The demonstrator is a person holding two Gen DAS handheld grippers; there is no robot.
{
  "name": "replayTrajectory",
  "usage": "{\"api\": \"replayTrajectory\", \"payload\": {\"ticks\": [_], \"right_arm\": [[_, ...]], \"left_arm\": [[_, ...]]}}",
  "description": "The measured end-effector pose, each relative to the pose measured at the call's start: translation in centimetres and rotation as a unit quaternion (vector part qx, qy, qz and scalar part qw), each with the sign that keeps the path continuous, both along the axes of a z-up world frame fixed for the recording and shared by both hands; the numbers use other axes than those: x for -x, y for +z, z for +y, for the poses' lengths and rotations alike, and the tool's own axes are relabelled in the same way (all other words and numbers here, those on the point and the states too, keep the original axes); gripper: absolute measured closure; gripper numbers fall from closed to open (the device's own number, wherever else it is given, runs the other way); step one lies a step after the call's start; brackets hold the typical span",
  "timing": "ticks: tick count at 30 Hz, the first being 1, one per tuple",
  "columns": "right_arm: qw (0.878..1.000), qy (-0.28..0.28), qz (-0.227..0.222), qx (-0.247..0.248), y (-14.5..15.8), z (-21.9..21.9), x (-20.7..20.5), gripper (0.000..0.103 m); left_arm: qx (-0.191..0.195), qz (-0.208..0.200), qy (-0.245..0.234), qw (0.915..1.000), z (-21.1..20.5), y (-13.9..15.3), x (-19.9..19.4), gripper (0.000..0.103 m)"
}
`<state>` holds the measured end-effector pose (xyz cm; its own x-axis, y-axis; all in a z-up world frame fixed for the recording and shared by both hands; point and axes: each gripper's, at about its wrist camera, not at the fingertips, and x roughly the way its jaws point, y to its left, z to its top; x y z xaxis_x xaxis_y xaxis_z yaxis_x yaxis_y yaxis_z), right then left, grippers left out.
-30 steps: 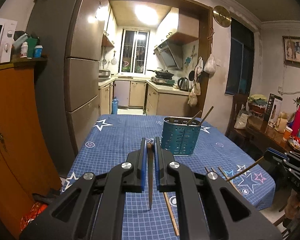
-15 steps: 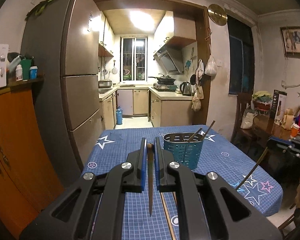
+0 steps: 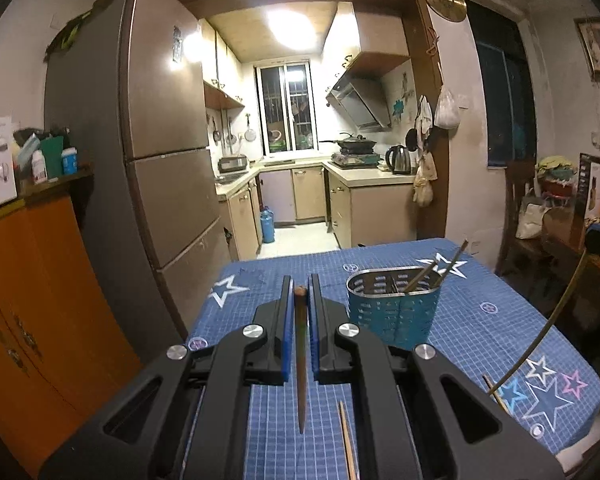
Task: Organize utensils
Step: 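Lift and carry both held chopsticks over the teal utensil holder, then lower the chopsticks into the holder and open both tools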
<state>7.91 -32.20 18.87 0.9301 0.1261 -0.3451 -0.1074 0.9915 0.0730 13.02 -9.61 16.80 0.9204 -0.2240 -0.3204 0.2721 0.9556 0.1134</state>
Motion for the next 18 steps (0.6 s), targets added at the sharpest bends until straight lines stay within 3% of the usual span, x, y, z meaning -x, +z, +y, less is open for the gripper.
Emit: {"api": "replayTrajectory", "payload": {"ticks": [9,18], "right_arm": [[0.999,-0.026,-0.020,0.010,4.8,-2.3,-3.7,0.096],[0.997,-0.062,-0.042,0.012,9.1,-4.4,-7.8,0.096]], "left_arm": [[-0.037,-0.040,0.006,0.9985,-4.1,2.9,-2.5,0.098],[-0.035,-0.080,0.009,0.9962,-6.9,6.1,-5.4,0.098]]}}
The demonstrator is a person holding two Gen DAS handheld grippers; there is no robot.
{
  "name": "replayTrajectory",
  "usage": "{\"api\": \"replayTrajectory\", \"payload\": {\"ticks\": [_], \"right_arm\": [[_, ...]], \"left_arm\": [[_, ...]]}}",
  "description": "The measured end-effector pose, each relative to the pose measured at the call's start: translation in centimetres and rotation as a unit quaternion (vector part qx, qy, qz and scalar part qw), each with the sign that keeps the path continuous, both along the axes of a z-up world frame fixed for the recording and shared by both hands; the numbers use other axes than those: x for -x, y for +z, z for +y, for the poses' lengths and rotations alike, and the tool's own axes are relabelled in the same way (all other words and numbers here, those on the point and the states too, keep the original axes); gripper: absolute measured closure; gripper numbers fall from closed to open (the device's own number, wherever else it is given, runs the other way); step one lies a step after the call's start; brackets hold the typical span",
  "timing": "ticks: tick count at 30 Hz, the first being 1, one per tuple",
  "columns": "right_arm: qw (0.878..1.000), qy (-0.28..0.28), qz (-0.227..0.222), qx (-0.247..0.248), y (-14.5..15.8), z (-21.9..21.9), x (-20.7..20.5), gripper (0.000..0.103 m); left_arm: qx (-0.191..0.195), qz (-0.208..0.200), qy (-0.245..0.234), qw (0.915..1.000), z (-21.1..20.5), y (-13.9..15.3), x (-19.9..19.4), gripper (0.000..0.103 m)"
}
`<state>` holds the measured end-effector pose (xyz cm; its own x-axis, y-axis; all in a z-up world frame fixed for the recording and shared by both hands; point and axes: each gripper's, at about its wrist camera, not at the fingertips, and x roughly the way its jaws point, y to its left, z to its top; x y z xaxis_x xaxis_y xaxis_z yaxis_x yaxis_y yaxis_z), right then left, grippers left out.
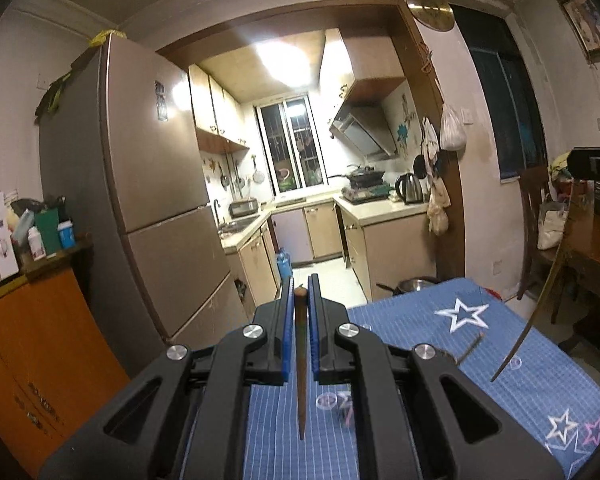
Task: Organize utensils
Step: 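Lower the chopsticks into the holder and open both tools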
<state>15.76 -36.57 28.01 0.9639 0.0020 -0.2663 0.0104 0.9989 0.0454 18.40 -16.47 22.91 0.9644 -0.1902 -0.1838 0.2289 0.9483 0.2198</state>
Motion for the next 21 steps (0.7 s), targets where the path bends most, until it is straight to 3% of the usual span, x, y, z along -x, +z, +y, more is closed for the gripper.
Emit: {"api": "replayTrajectory", "payload": {"ticks": [8,13,21], "right_arm": [[1.000,-0.010,-0.010,-0.010,1.5,-0.3,-4.0,0.096],[1.000,-0.012,-0.008,-0.010,0.8,0.5,-7.2,0.096],[0.999,-0.013,0.002,-0.032,-0.6,0.0,-10.6,0.096]], "left_arm": [[0.061,0.019,-0.065,0.9959,-1.6,2.2,-4.8,0.098],[0.080,0.026,-0.097,0.9917,-3.0,1.3,-7.3,0.098],[0.105,0.040,-0.108,0.9878,-4.1,-1.1,-10.6,0.098]]}}
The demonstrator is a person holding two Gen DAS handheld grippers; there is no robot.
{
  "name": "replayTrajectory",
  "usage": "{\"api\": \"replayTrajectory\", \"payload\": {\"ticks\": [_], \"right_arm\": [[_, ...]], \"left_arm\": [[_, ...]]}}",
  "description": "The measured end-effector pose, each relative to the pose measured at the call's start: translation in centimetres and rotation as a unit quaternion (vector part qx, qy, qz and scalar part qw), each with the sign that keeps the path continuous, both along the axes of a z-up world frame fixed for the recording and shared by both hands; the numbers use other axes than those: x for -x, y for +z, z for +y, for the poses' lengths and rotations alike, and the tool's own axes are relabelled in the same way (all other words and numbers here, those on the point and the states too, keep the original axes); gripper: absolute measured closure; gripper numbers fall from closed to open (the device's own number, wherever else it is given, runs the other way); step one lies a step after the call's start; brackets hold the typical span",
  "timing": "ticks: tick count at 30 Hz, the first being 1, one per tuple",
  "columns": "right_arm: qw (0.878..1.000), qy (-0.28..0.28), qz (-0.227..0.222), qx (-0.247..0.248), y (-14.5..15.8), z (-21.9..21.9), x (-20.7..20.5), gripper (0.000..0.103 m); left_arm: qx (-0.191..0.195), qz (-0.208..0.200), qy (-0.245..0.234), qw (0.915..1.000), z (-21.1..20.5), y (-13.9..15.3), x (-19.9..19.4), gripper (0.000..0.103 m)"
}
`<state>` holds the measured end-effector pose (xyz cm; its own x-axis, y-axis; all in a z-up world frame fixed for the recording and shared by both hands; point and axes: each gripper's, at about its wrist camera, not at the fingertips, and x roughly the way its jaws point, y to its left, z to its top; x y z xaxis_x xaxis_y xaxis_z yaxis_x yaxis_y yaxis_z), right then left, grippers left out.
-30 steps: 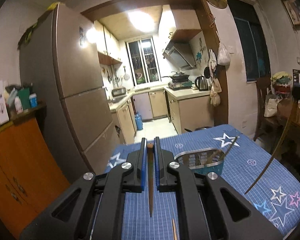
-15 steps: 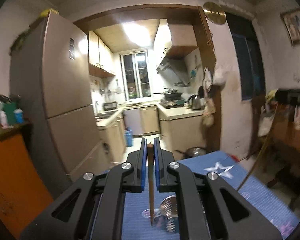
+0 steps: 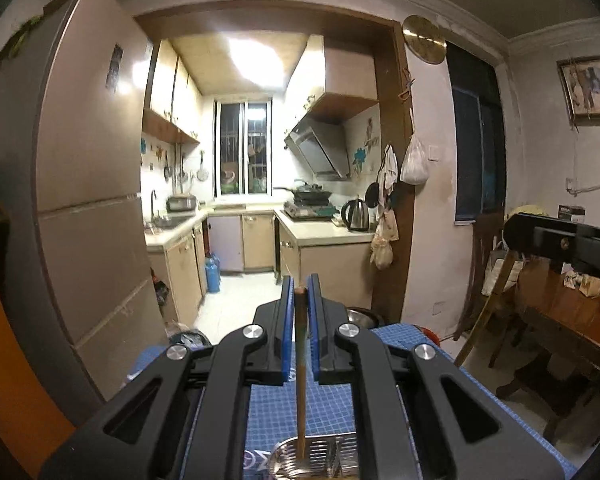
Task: Organize utensils
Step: 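Lower the chopsticks into the holder and open both tools, then withdraw both open tools back to the row of chopsticks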
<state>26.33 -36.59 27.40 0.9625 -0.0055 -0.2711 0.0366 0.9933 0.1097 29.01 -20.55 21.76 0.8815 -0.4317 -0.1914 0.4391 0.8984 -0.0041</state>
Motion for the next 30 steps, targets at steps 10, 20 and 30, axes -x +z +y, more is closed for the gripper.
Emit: {"api": "replayTrajectory", "payload": {"ticks": [10,20,30], "right_arm": [[0.998,0.007,0.059,-0.012,-7.2,0.6,-3.8,0.092],[0.999,-0.027,0.034,-0.028,-7.5,-2.5,-0.6,0.064],[0.999,-0.030,0.040,-0.017,-9.8,-4.9,6.2,0.058]], "left_arm": [[-0.033,0.054,-0.005,0.9980,-0.3,-6.6,-2.6,0.097],[0.042,0.037,-0.018,0.9983,6.1,-4.7,-1.1,0.058],[-0.009,-0.005,-0.032,0.9994,9.5,-7.2,6.4,0.058]]}}
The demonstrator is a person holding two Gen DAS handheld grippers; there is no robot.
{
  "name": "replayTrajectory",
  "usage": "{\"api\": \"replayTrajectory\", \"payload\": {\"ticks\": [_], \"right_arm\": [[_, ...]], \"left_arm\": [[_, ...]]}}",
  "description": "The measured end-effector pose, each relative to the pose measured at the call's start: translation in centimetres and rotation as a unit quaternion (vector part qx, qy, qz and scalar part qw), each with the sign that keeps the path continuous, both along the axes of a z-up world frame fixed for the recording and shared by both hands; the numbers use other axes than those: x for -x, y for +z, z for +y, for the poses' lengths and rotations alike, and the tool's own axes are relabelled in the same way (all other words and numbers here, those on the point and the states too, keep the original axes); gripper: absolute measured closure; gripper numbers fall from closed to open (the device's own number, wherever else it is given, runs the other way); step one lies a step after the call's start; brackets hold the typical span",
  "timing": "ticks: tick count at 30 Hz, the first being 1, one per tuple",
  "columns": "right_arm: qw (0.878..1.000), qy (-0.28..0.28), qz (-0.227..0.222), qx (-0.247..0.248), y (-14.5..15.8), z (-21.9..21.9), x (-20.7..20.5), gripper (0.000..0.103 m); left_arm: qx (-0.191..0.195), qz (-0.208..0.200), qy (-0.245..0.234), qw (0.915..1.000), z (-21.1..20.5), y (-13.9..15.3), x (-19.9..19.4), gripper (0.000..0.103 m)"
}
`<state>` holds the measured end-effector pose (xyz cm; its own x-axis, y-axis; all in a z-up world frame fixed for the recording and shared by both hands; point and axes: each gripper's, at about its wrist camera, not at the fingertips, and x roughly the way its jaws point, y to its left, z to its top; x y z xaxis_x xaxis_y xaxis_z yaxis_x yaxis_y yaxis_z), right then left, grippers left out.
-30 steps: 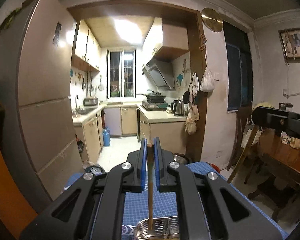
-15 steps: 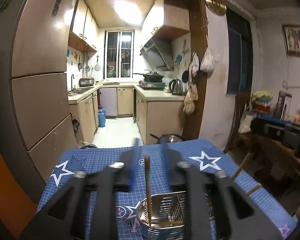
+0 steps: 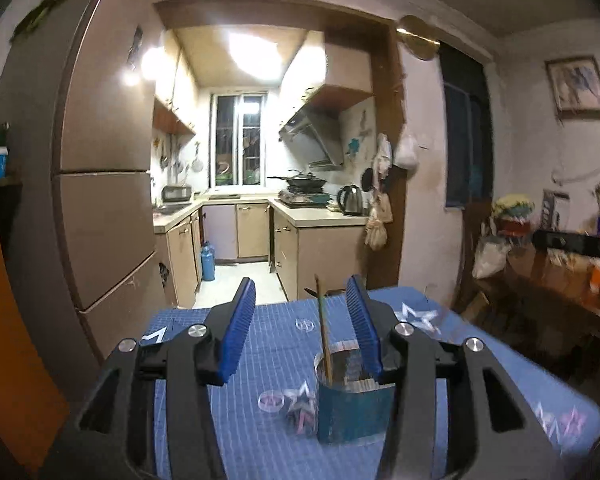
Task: Organize utensils
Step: 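Withdraw both open tools back to the row of chopsticks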
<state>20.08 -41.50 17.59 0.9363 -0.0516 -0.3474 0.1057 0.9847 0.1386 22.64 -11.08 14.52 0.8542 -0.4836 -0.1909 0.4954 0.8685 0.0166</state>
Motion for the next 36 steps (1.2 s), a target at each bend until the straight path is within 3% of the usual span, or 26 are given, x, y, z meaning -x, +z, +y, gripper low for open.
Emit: {"api": "replayTrajectory", "payload": {"ticks": [7,11,15,17,21,24,29,36], "right_arm": [[0.998,0.029,0.048,0.034,-6.6,1.0,9.7,0.058],[0.995,0.045,0.068,0.061,-11.4,3.3,17.1,0.058],[0.993,0.034,0.087,0.073,-15.2,5.0,22.0,0.059],[0.992,0.032,0.100,0.063,-17.0,5.7,24.1,0.066],[0.990,0.048,0.124,0.041,-19.9,8.0,26.2,0.082],[0.988,0.060,0.130,0.054,-21.5,10.5,26.8,0.083],[0.982,0.096,0.127,0.098,-22.6,14.3,26.5,0.084],[0.980,0.091,0.137,0.110,-23.4,16.1,24.4,0.083]], "left_arm": [[-0.094,-0.001,-0.032,0.9950,2.7,-5.8,10.0,0.057],[-0.143,0.031,-0.040,0.9885,4.2,-10.1,14.8,0.058],[-0.156,0.074,-0.037,0.9842,5.6,-13.6,17.9,0.064],[-0.150,0.095,-0.032,0.9835,6.3,-14.8,18.8,0.070],[-0.125,0.154,-0.016,0.9801,7.0,-17.8,20.2,0.089],[-0.106,0.175,-0.007,0.9788,7.4,-19.4,21.2,0.097],[-0.099,0.170,0.018,0.9802,7.6,-20.4,21.5,0.098],[-0.110,0.147,0.001,0.9830,6.6,-20.6,22.0,0.097]]}}
